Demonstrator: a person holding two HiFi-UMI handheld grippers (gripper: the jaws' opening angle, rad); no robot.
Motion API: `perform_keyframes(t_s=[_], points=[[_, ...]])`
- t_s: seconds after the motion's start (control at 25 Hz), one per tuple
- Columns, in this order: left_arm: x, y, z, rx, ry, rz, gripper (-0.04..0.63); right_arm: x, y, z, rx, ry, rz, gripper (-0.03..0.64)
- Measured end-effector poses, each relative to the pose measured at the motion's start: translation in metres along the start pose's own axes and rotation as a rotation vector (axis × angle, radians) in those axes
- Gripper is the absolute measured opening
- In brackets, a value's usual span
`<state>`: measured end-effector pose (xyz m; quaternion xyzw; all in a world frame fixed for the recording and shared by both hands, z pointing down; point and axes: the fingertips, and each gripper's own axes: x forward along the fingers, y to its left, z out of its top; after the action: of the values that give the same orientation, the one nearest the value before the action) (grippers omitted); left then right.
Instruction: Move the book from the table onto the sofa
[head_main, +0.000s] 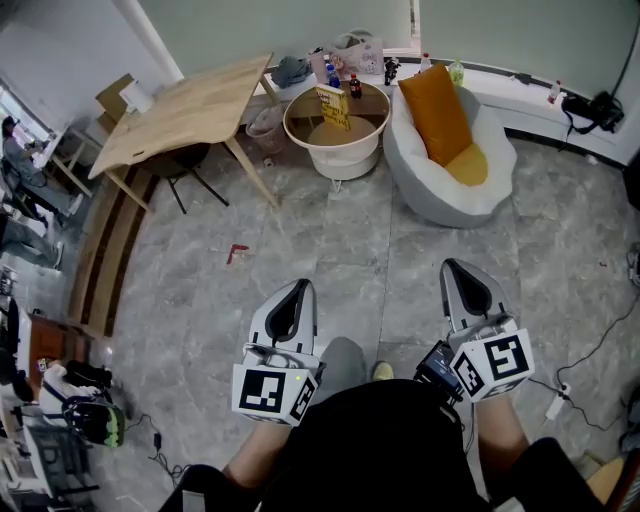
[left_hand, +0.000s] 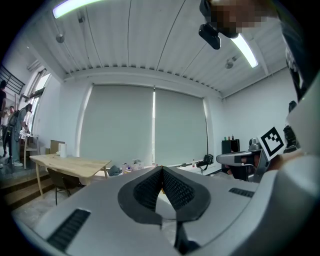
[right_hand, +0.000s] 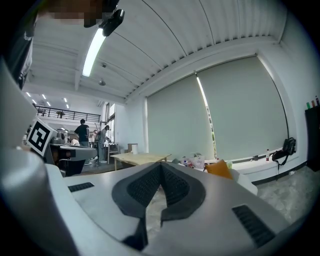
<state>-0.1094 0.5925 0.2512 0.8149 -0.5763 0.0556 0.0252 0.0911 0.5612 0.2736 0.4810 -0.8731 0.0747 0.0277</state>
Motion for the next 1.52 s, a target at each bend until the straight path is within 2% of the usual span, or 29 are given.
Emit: perform_keyframes(t_s=[0.96, 1.2, 1.52], points=[[0.027, 0.017, 0.003, -0.018, -0.007, -0.021, 0.005, 0.041, 0.010, 0.000, -0.023, 0.033, 0.031, 0.009], [0.036, 0.022, 0.002, -0.016, -0.021, -0.036, 0.005, 0.059, 0.014, -0.003, -0.080, 0.039, 0.047, 0.009], [0.039, 0.038, 0.000, 0.035, -0.024, -0.002, 0.005, 0.070, 0.019, -0.005, -0.086, 0.053, 0.053, 0.009]])
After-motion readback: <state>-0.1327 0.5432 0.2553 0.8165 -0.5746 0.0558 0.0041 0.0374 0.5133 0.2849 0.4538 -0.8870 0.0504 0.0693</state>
